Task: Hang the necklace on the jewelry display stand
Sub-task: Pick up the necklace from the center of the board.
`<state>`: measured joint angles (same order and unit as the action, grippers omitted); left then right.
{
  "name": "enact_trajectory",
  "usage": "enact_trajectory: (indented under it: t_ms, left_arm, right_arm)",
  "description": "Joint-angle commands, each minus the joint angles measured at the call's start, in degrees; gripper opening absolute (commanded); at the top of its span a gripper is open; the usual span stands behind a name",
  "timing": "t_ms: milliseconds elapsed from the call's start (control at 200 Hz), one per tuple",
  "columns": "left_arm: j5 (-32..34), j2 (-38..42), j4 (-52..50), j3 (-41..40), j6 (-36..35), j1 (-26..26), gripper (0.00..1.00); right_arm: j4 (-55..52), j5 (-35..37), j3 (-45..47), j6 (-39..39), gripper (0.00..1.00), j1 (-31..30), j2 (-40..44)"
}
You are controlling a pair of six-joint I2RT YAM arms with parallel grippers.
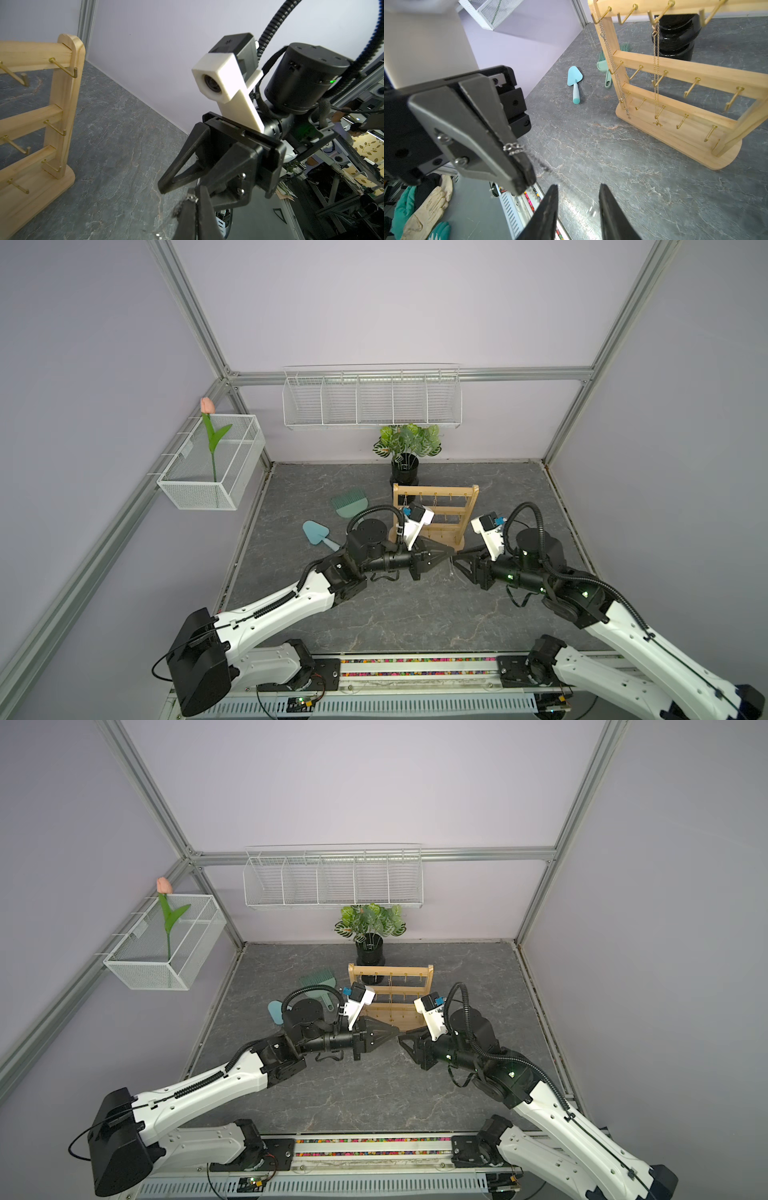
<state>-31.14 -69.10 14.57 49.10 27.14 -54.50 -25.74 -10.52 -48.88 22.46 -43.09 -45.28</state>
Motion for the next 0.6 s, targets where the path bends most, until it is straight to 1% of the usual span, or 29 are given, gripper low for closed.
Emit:
enact_trajectory:
  t_ms: [0,185,595]
  left_arm:
    - [-0.21,0.28,-0.54,2.22,-0.46,0.01,0.01]
    - [-0.03,0.29,-1.67,2.77,-0.58,0.01,0.01]
    - [-1.1,0.02,-1.81,3.64,-0.39,0.01,0.01]
  right_arm:
    - [3.41,-0.12,1.28,-2.46,0.33,0.3,0.41]
    - [7.45,-1.91,3.16,-2.9,0.31,0.38,2.27]
    - [10.43,-2.22,4.41,-4.54,0.31,0.47,2.26]
